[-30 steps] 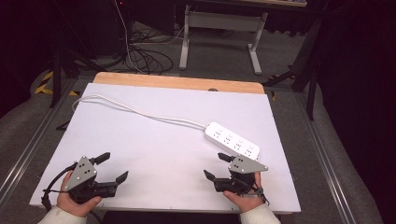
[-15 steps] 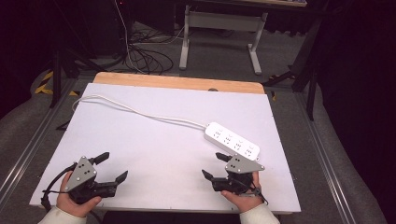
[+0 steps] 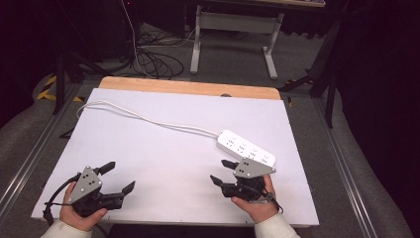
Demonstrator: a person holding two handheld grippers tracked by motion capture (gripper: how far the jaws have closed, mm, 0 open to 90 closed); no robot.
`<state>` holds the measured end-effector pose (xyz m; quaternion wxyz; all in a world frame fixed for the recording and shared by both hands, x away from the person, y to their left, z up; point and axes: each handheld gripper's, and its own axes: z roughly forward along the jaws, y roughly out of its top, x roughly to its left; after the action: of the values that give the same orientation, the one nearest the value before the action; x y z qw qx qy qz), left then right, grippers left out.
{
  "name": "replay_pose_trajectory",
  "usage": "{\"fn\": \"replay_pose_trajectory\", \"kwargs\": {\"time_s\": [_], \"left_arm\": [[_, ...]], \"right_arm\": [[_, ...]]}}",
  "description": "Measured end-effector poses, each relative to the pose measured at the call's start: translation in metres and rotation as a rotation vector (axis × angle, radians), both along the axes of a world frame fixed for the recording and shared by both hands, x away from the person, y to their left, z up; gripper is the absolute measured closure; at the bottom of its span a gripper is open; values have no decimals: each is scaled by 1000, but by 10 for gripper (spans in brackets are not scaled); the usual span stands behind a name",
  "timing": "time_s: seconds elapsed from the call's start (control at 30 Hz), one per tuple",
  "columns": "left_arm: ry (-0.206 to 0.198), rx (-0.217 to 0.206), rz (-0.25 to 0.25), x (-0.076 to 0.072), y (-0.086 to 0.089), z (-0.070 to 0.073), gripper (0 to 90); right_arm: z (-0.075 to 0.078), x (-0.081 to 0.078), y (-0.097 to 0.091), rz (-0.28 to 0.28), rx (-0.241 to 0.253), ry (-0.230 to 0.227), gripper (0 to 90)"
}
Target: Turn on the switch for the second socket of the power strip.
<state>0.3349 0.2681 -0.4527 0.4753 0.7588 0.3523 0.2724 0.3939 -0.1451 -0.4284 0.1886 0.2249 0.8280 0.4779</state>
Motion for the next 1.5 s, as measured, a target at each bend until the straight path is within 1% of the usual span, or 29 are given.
{"fn": "replay_pose_trajectory", "kwargs": {"time_s": [0.13,0.33,0.43,0.47,0.6,0.63,0.67,0.7,0.73,0.8,0.83,0.9,0.93,0.97,1.0,1.03,1.1,1.2,1.23,1.3,1.37,1.5], "left_arm": [[2,-1,0,0,0,0,150],[3,0,0,0,0,0,150],[3,0,0,0,0,0,150],[3,1,1,0,0,0,150],[4,1,0,0,0,0,151],[10,-8,4,0,-1,-1,151],[9,-3,2,0,-1,-1,151],[10,-3,1,0,-2,-1,151],[8,5,-1,0,-1,-1,151],[9,6,-1,0,-1,-1,151],[10,7,-1,0,-1,-1,151],[10,7,0,0,-1,-1,151],[10,8,0,0,-1,-1,151],[10,8,1,0,-1,-1,151],[11,10,-1,0,-1,-1,151],[9,12,-1,0,-1,-1,151],[9,11,-2,0,-1,-1,151],[6,15,-5,0,-2,-1,151],[6,17,-5,0,-2,-1,151],[8,16,-5,0,-2,-1,151],[10,15,-5,0,-1,-1,151],[9,16,-4,1,-1,-1,151]], "right_arm": [[5,1,2,8,-9,-4,426],[12,4,2,14,-11,-8,454],[15,6,3,25,-17,-4,474],[16,8,4,35,-24,8,503],[17,9,4,33,-31,18,534],[18,10,3,33,-32,22,579],[19,11,2,33,-32,24,604],[19,11,2,33,-32,24,604],[21,12,2,29,-31,31,637],[24,15,0,32,-28,49,725],[26,17,-1,35,-16,60,787],[27,18,-1,35,-17,64,803],[29,19,0,32,-26,64,826],[31,21,0,20,-43,62,879],[31,21,0,20,-43,62,879],[33,22,0,17,-50,60,899],[36,24,0,8,-57,62,900],[39,29,0,-14,-63,73,900],[41,32,-1,-27,-74,81,900],[43,34,-1,-33,-75,83,900],[46,40,-3,-53,-78,88,900],[48,46,-6,-72,-81,97,900]]}}
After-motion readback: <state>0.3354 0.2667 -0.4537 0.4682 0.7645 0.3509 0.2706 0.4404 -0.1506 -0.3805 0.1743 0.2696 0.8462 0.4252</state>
